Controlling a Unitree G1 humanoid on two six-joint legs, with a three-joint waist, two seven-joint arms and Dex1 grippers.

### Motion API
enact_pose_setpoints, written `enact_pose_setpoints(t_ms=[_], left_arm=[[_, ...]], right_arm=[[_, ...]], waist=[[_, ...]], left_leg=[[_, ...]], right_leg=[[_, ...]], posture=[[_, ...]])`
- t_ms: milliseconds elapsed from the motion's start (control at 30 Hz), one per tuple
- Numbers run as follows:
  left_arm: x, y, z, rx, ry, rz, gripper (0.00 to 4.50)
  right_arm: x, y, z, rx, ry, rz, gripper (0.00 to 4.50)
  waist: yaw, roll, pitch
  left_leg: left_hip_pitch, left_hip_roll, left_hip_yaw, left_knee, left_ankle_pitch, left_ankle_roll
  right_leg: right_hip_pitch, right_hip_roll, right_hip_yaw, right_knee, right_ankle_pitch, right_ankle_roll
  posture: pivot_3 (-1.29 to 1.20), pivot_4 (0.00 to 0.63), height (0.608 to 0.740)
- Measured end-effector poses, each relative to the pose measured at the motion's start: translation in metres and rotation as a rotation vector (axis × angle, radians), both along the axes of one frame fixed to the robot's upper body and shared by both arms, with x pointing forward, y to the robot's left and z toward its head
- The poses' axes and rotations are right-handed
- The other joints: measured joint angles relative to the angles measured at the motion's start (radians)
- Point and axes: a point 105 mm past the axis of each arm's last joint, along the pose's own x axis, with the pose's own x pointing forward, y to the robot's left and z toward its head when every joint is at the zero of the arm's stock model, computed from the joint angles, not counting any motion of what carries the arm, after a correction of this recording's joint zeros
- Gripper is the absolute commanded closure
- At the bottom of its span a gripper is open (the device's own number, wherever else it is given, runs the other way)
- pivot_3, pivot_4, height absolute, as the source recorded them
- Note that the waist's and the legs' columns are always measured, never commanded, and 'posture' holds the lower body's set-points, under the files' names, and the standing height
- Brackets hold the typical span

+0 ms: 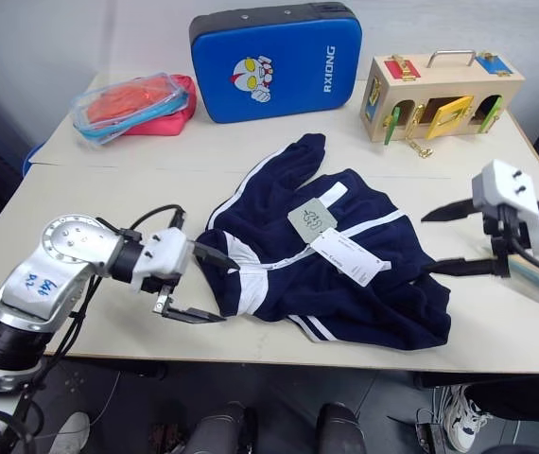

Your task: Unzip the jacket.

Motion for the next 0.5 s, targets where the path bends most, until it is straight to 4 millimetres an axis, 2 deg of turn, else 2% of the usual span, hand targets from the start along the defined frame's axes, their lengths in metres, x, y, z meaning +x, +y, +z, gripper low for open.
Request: enact_pose_setpoints(t_ms=[167,267,367,500], left_arm=[[0.004,-0.016,-0.016,0.04,-0.113,-0.045,0.0],[0.009,-0.016,-0.03,0.099,-0.145,-0.061,0.0],[0.015,-0.017,-0.043,0.14,-0.163,-0.067,0.54],[0.018,-0.019,-0.049,0.159,-0.229,-0.118,1.74]], right_arm=[[-0.009,-0.006,-0.005,-0.017,0.009,-0.017,0.01],[-0.011,-0.01,-0.008,-0.012,0.02,-0.033,0.01],[-0.011,-0.01,-0.007,-0.01,0.017,-0.036,0.0],[-0.013,-0.007,-0.009,-0.019,0.022,-0.026,0.0]], waist=[[-0.004,0.0,0.0],[-0.007,0.0,0.0],[-0.006,0.0,0.0],[-0.001,0.0,0.0]], left_leg=[[0.001,0.0,0.001,-0.001,0.0,0.0],[0.002,0.001,0.002,-0.001,0.0,0.0],[0.003,0.001,0.002,-0.001,0.0,0.0],[0.004,0.001,0.002,-0.001,0.0,0.0]], right_leg=[[0.0,0.0,0.0,0.0,0.0,0.0],[0.0,0.001,0.0,0.0,0.0,0.0],[0.001,0.0,0.001,0.0,0.0,0.0],[0.002,0.0,0.001,0.0,0.0,0.0]], posture=[[0.0,0.15,0.74],[0.0,0.15,0.74],[0.0,0.15,0.74],[0.0,0.15,0.74]])
